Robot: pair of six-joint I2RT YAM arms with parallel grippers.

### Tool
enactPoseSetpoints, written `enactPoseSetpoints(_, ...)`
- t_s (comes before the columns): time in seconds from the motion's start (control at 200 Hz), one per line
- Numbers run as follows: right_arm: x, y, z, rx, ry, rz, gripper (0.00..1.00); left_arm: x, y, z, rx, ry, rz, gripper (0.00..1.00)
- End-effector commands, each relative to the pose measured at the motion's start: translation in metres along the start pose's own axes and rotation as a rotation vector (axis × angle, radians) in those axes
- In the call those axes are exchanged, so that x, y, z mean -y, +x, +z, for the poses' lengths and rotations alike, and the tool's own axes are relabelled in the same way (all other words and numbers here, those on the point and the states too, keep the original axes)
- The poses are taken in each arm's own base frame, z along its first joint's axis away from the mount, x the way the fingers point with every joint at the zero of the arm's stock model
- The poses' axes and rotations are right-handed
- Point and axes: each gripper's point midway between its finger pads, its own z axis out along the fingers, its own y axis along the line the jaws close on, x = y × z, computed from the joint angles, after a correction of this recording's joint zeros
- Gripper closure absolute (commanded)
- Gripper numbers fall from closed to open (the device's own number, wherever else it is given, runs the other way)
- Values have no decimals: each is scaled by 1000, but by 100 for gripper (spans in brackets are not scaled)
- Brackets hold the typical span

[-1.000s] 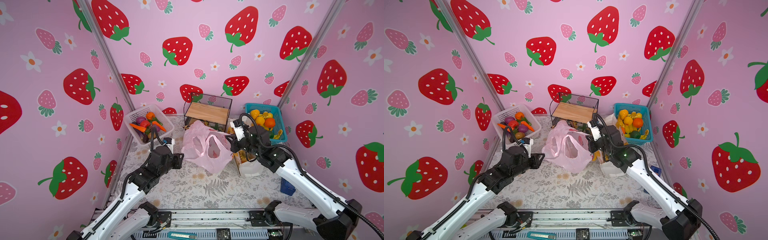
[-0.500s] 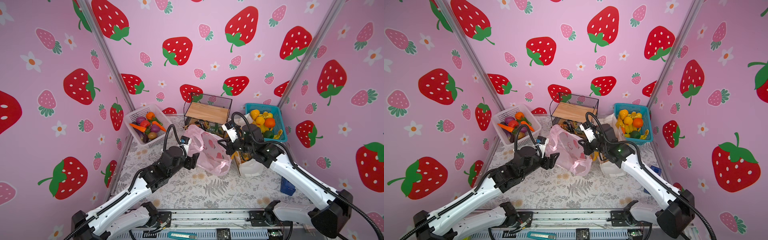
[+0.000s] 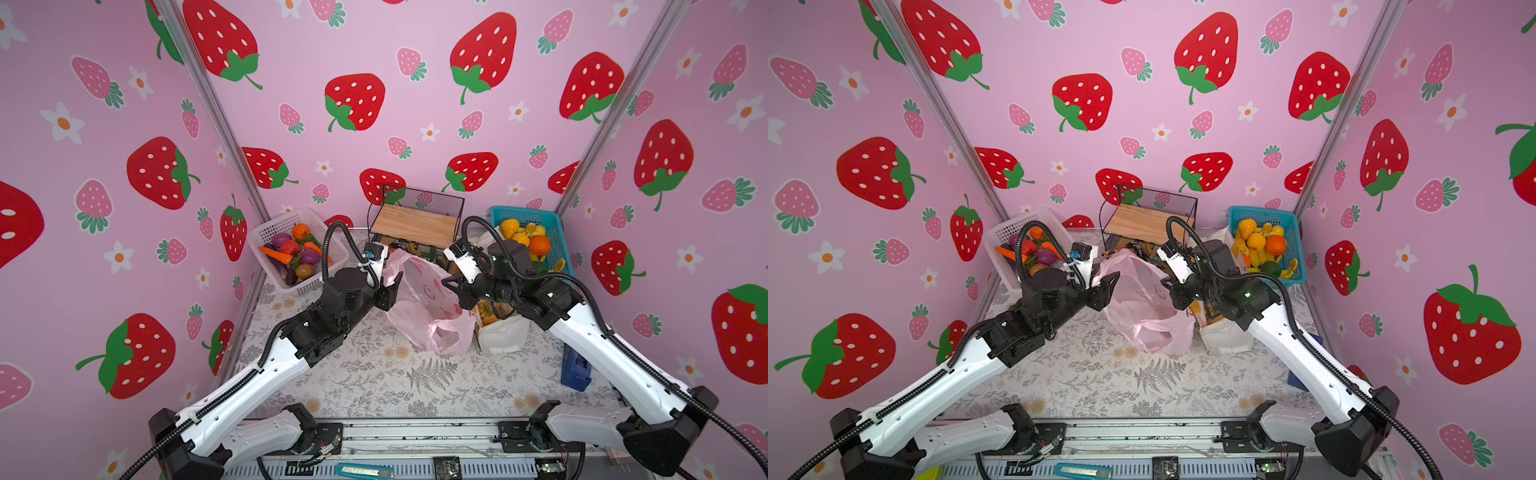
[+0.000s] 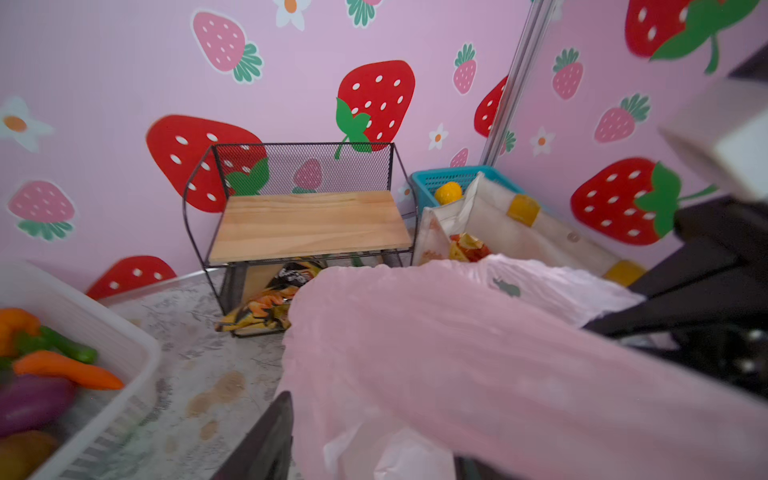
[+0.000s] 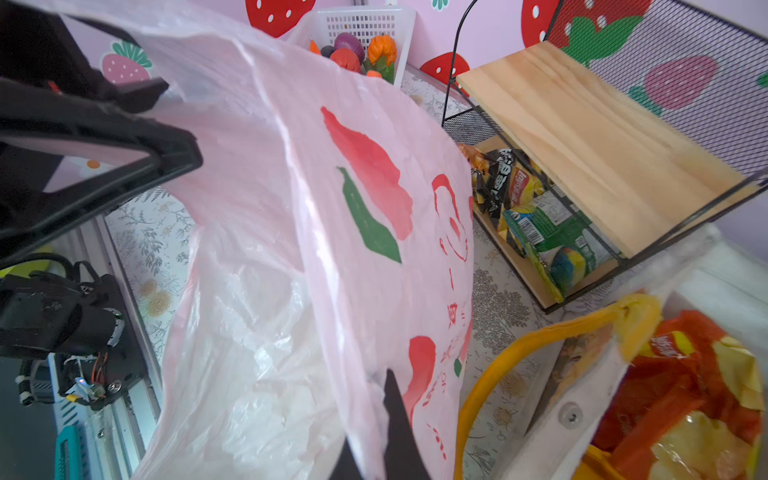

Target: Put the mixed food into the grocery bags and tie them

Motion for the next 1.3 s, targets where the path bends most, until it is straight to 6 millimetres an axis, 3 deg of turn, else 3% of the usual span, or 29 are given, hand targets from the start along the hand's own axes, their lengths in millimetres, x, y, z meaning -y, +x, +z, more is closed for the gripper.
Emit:
enactPoseSetpoints(0.0, 5, 12, -11, -43, 57, -22, 100, -2, 8, 7, -74, 15, -88, 63)
enactPoseSetpoints(0.15, 10, 23, 9, -39, 66, 31, 100, -29, 44, 17, -165, 40, -331, 85)
enactPoseSetpoints(0.285, 14, 17, 30, 48, 63, 127, 100, -56, 61, 25, -171, 49, -507, 87)
enactPoseSetpoints(0.345, 10, 11, 40, 94, 22, 178, 100, -65, 63, 28, -177, 20, -520, 77)
enactPoseSetpoints(0.435, 8, 8, 55, 132, -16, 257, 100, -72, 62, 23, -178, -13, -510, 48)
enactPoseSetpoints(0.515, 10, 10, 66, 133, -23, 300, 100, -78, 65, 11, -158, -50, -502, 36)
enactPoseSetpoints(0.605, 15, 12, 73, 119, -13, 311, 100, -85, 72, -10, -124, -98, -493, 29)
enactPoseSetpoints(0.775, 28, 6, 69, 127, -2, 316, 100, -83, 99, -54, -83, -102, -470, 21)
enactPoseSetpoints(0.925, 31, 2, 67, 130, -21, 317, 100, -76, 117, -78, -16, -56, -472, 20)
enactPoseSetpoints(1.046, 34, 1, 67, 130, -23, 318, 100, -61, 112, -91, 65, 40, -444, 20)
enactPoseSetpoints(1.186, 35, 1, 72, 129, -32, 320, 100, -38, 89, -99, 129, 178, -460, 20)
enactPoseSetpoints(1.296, 41, 5, 78, 107, -5, 311, 100, -33, 76, -94, 64, 184, -454, 20)
